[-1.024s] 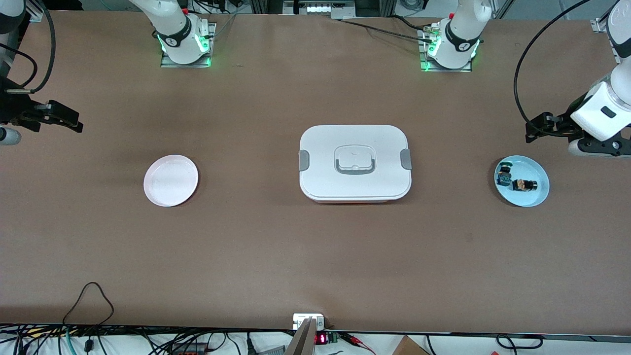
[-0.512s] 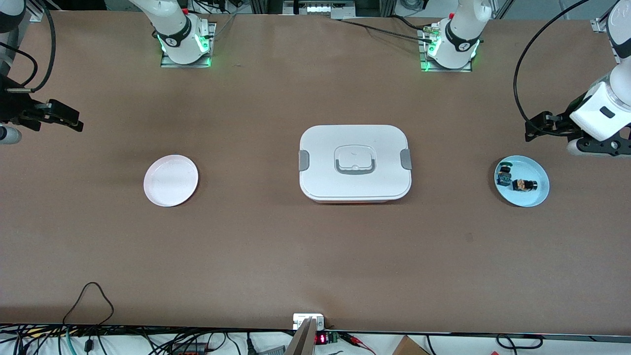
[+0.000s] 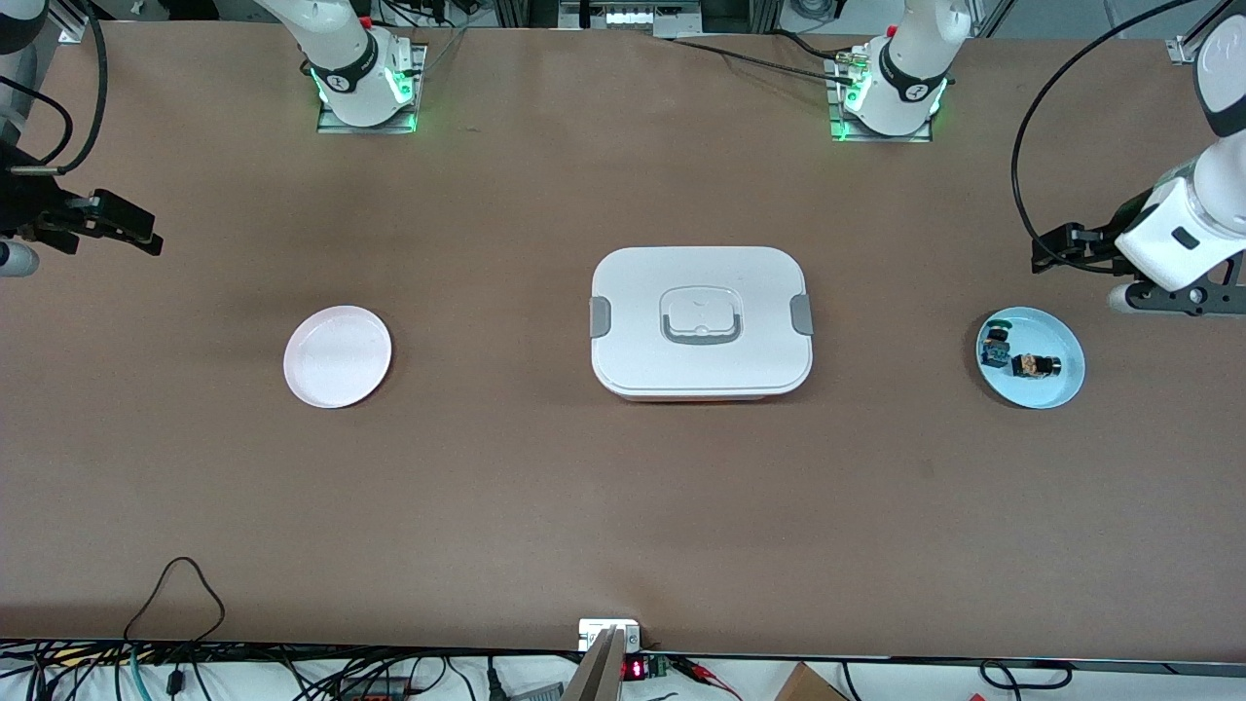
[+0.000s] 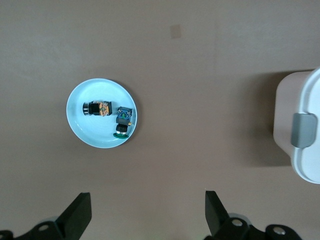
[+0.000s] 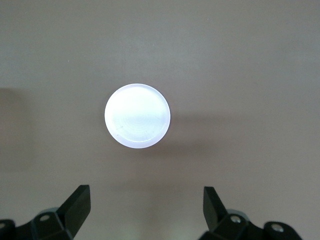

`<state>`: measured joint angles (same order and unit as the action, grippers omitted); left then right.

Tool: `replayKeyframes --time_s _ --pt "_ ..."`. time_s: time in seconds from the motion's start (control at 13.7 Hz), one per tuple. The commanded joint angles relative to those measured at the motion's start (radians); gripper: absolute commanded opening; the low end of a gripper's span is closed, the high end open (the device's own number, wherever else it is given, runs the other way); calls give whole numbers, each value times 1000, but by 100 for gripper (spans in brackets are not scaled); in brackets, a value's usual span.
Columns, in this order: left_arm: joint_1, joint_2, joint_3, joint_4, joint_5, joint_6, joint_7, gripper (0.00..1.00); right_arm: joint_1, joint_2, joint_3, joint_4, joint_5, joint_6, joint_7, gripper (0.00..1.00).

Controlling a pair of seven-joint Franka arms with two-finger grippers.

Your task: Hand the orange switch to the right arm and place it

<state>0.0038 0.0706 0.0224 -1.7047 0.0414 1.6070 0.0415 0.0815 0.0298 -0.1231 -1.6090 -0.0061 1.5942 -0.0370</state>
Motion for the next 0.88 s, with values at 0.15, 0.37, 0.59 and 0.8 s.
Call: replayKeyframes --time_s 0.15,0.37,0.59,0.8 --pt "123 136 -1 43 23 -21 6 100 -2 -24 2 -25 1 10 -3 100" --pt "197 218 -1 37 28 -1 17 100 -2 -25 2 -25 1 10 -3 100" --pt "225 233 1 -77 28 207 81 100 -2 -24 2 -25 1 12 -3 100" --pt "251 274 -1 -193 26 487 161 100 -2 -22 2 -25 1 12 -3 100"
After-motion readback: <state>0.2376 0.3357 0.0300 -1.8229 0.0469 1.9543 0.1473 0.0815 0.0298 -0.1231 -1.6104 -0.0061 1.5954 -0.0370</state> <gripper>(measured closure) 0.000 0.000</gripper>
